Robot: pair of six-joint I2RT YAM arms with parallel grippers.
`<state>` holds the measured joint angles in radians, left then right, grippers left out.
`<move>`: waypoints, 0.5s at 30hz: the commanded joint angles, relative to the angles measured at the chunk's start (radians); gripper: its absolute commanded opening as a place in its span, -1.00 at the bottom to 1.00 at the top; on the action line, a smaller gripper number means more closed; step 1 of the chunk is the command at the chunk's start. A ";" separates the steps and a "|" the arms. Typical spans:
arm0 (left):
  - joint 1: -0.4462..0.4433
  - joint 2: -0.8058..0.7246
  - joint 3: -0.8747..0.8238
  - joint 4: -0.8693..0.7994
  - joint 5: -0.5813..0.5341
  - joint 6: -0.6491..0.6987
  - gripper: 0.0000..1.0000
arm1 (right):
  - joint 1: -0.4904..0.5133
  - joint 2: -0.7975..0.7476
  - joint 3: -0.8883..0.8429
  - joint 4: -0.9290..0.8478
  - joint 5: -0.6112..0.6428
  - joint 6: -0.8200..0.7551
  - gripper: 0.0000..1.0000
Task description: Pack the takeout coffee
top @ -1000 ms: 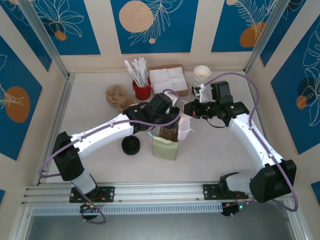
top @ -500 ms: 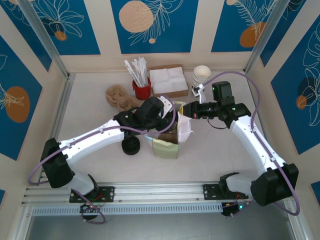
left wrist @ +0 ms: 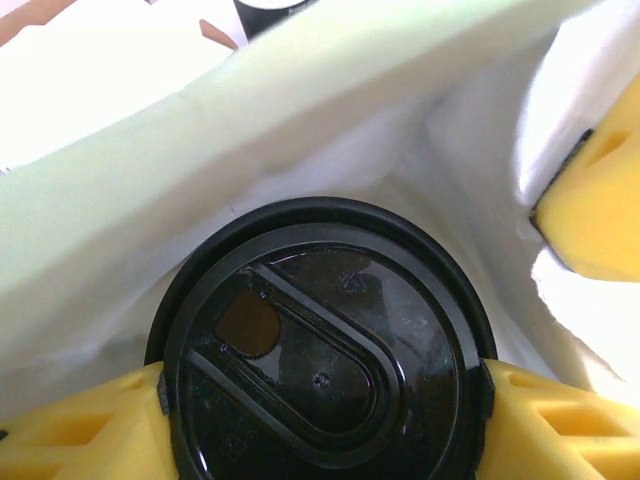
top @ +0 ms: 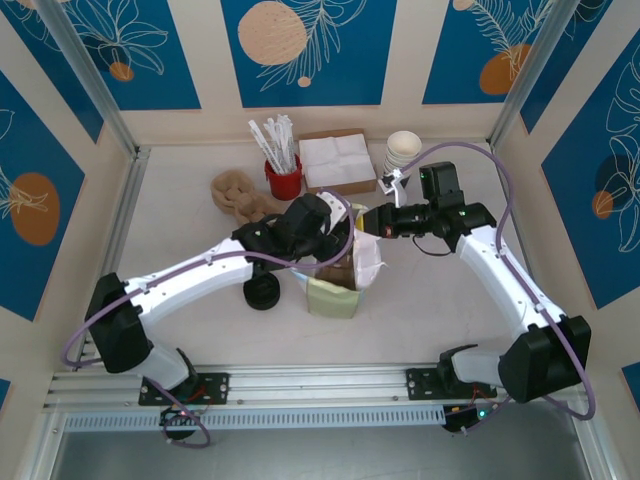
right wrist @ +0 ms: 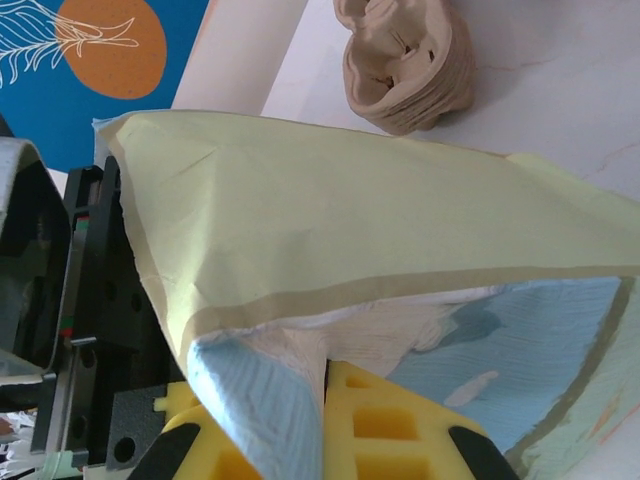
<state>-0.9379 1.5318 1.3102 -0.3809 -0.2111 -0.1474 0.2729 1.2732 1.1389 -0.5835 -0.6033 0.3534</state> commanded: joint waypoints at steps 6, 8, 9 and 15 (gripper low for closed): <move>0.015 0.054 0.029 0.008 -0.058 -0.023 0.31 | -0.004 0.045 0.067 -0.013 -0.064 -0.022 -1.00; 0.013 0.062 0.034 0.007 -0.061 -0.026 0.32 | -0.009 0.048 0.068 -0.008 -0.067 -0.020 -1.00; 0.014 0.068 0.038 0.004 -0.060 -0.028 0.32 | -0.011 0.048 0.067 -0.004 -0.072 -0.021 -1.00; 0.014 0.092 0.055 0.001 -0.039 -0.050 0.31 | -0.024 0.057 0.061 0.008 -0.089 -0.022 -1.00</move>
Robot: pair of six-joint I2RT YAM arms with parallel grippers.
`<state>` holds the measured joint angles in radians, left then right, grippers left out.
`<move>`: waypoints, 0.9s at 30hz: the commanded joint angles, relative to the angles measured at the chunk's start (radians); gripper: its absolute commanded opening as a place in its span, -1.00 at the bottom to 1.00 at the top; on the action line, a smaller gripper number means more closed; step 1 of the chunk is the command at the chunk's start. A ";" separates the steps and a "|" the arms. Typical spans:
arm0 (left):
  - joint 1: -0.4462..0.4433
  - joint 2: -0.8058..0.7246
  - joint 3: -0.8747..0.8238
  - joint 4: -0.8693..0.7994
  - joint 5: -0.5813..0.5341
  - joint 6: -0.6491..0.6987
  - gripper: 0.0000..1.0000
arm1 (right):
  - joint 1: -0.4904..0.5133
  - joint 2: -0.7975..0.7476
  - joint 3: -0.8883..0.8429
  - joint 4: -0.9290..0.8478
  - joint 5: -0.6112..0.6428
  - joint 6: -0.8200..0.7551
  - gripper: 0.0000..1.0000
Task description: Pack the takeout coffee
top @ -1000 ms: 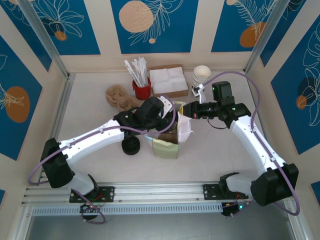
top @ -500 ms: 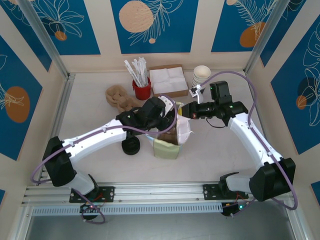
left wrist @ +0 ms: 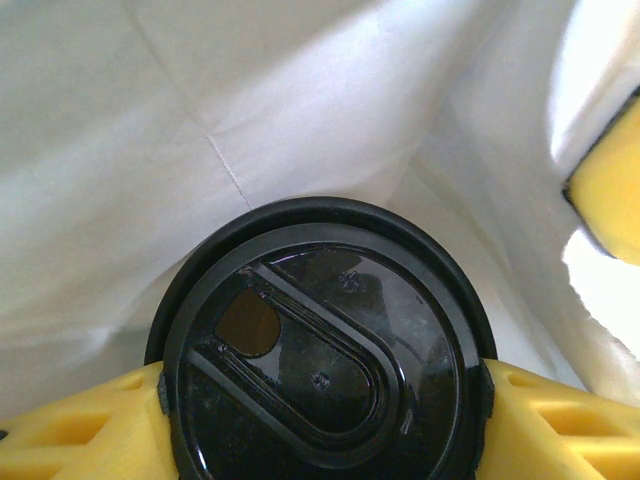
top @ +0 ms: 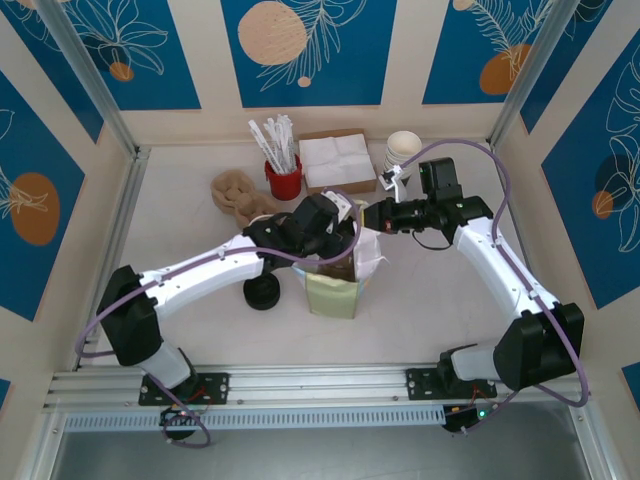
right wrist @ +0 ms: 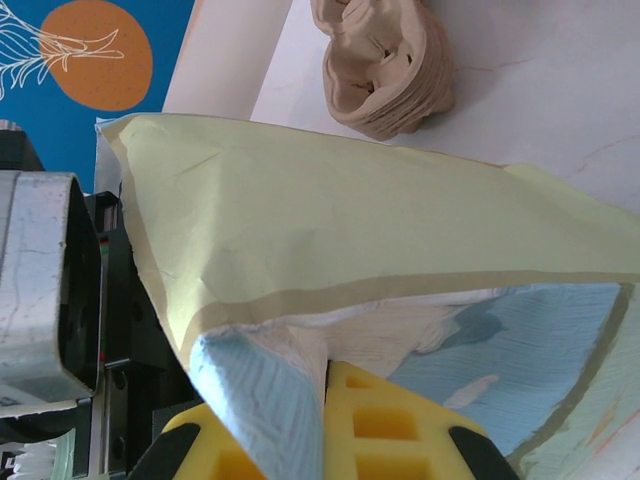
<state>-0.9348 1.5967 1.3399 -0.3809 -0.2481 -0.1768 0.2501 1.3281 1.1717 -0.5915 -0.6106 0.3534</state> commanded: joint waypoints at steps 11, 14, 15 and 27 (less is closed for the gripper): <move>0.011 0.091 0.054 -0.016 0.020 -0.035 0.31 | -0.023 0.052 0.049 0.019 -0.101 -0.027 -1.00; 0.011 0.100 0.059 -0.016 0.028 -0.036 0.32 | -0.028 0.060 0.049 0.021 -0.102 -0.028 -1.00; 0.011 0.105 0.064 -0.017 0.035 -0.035 0.31 | -0.029 0.065 0.049 0.024 -0.103 -0.027 -1.00; 0.011 0.167 0.109 -0.036 0.116 -0.056 0.30 | -0.051 0.118 0.109 -0.041 -0.067 -0.033 -1.00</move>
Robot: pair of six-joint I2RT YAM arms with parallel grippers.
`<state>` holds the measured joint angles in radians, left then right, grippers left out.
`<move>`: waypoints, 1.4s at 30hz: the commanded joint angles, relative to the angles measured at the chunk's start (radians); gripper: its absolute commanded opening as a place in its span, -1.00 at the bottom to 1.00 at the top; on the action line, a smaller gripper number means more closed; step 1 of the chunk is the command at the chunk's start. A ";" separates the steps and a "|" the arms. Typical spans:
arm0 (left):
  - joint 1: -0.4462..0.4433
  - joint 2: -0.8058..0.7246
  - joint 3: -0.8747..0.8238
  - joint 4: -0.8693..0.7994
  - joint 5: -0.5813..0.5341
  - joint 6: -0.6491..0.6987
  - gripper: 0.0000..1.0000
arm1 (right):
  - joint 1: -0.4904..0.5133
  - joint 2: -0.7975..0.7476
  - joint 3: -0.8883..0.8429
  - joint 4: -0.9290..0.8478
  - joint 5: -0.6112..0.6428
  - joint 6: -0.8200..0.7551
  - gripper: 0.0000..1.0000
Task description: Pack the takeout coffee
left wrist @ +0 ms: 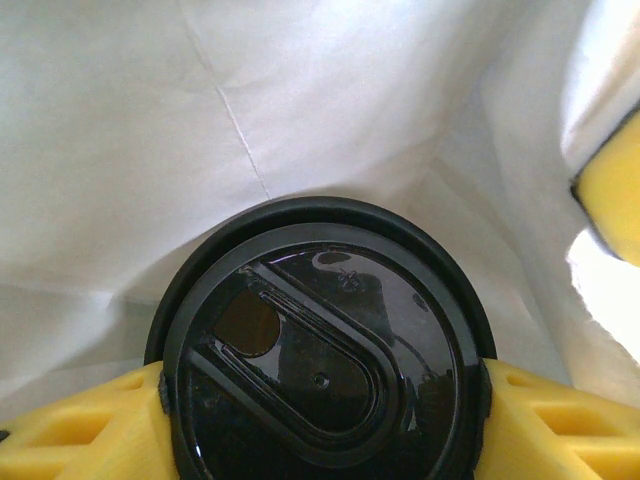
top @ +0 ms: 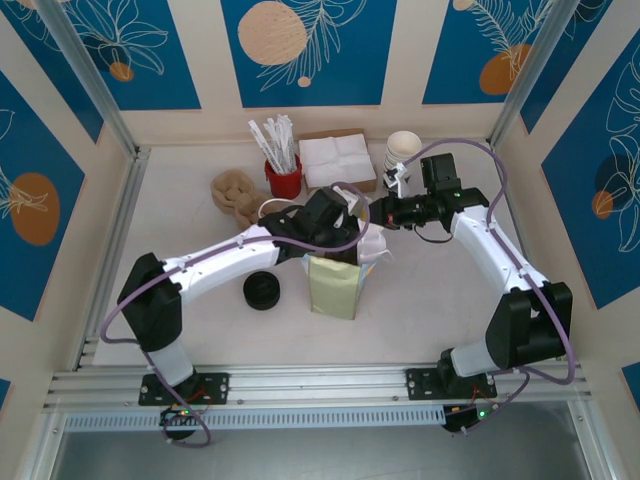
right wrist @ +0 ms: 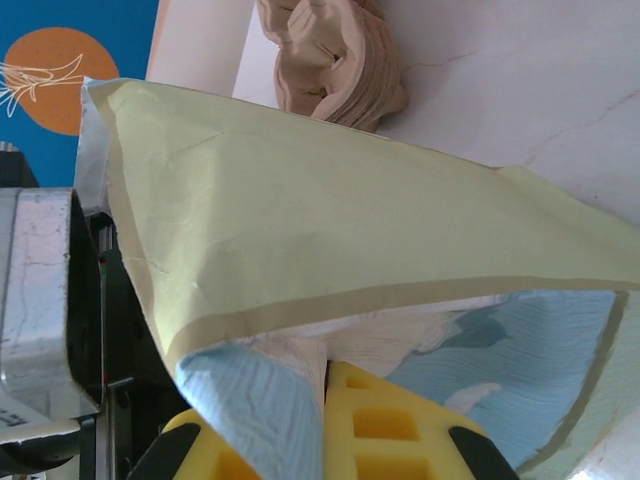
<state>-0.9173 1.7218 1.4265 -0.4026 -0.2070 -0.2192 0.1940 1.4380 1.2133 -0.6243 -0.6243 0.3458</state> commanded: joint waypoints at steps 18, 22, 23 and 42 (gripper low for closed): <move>-0.005 0.086 0.057 -0.035 0.077 -0.038 0.29 | 0.029 0.194 0.480 -0.617 0.388 -0.039 -1.00; -0.005 0.095 0.065 -0.027 0.078 -0.047 0.29 | 0.036 0.210 0.504 -0.655 0.438 -0.022 -1.00; -0.005 0.097 0.068 -0.027 0.077 -0.048 0.29 | 0.037 0.214 0.506 -0.663 0.440 -0.022 -1.00; 0.008 0.049 0.173 -0.065 0.058 -0.051 0.29 | 0.050 0.125 0.448 -0.569 0.431 -0.027 -1.00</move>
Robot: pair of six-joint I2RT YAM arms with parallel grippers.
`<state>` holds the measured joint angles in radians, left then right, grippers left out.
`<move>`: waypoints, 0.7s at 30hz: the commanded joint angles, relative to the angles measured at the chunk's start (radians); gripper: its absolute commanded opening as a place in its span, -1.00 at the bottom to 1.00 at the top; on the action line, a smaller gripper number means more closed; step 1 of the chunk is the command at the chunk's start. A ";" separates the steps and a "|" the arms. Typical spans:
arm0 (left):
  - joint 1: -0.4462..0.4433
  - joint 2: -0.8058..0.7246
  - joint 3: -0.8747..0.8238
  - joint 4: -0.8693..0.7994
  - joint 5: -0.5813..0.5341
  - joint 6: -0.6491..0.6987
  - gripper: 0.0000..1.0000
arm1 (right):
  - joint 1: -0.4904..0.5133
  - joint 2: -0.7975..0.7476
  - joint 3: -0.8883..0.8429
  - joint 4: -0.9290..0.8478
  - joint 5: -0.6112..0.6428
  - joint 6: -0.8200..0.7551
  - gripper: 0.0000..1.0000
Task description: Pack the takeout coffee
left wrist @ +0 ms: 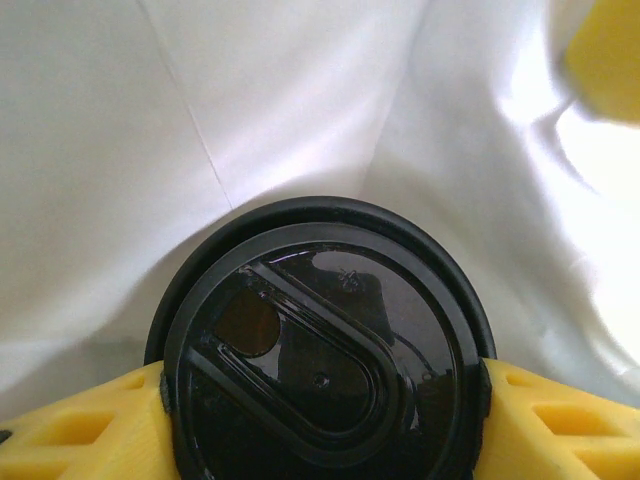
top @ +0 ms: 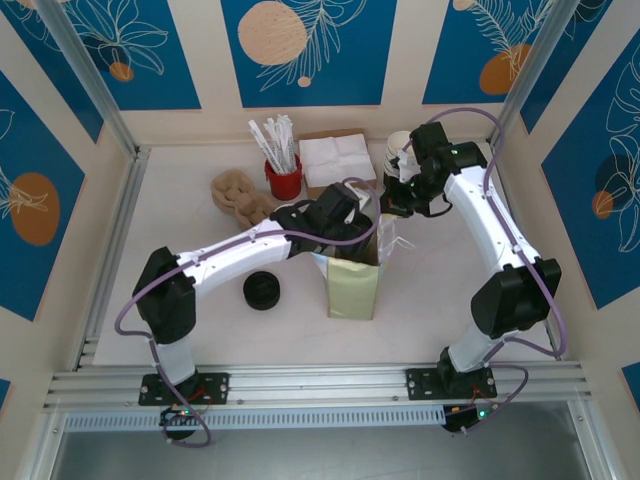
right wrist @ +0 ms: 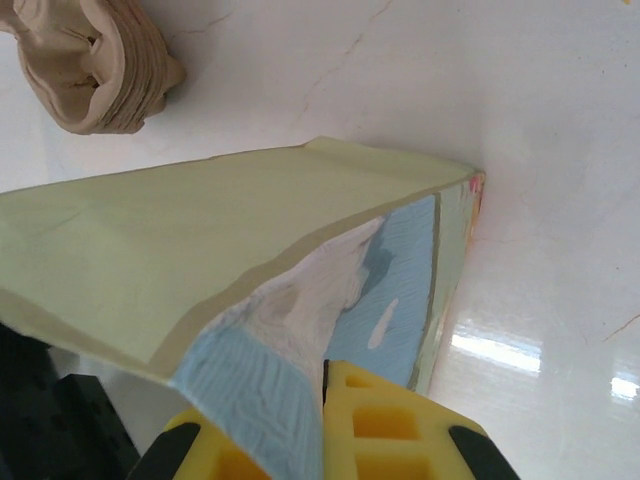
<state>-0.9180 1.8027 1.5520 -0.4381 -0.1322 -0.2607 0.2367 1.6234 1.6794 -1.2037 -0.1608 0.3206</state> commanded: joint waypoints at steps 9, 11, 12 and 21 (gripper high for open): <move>0.007 -0.078 0.049 -0.044 -0.068 -0.013 0.27 | 0.011 -0.212 -0.176 0.172 -0.098 -0.046 -1.00; 0.005 -0.086 0.047 -0.045 -0.085 -0.015 0.27 | 0.001 -0.258 -0.234 0.208 -0.120 -0.038 -1.00; 0.005 -0.091 0.045 -0.044 -0.088 -0.017 0.26 | -0.003 -0.284 -0.261 0.228 -0.131 -0.033 -1.00; -0.006 -0.098 0.026 -0.026 -0.092 -0.019 0.27 | -0.036 -0.353 -0.331 0.275 -0.180 -0.039 -1.00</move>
<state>-0.9314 1.7359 1.5738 -0.4709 -0.1658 -0.2615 0.2119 1.2808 1.3605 -0.9260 -0.2928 0.2943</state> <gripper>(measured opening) 0.635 0.055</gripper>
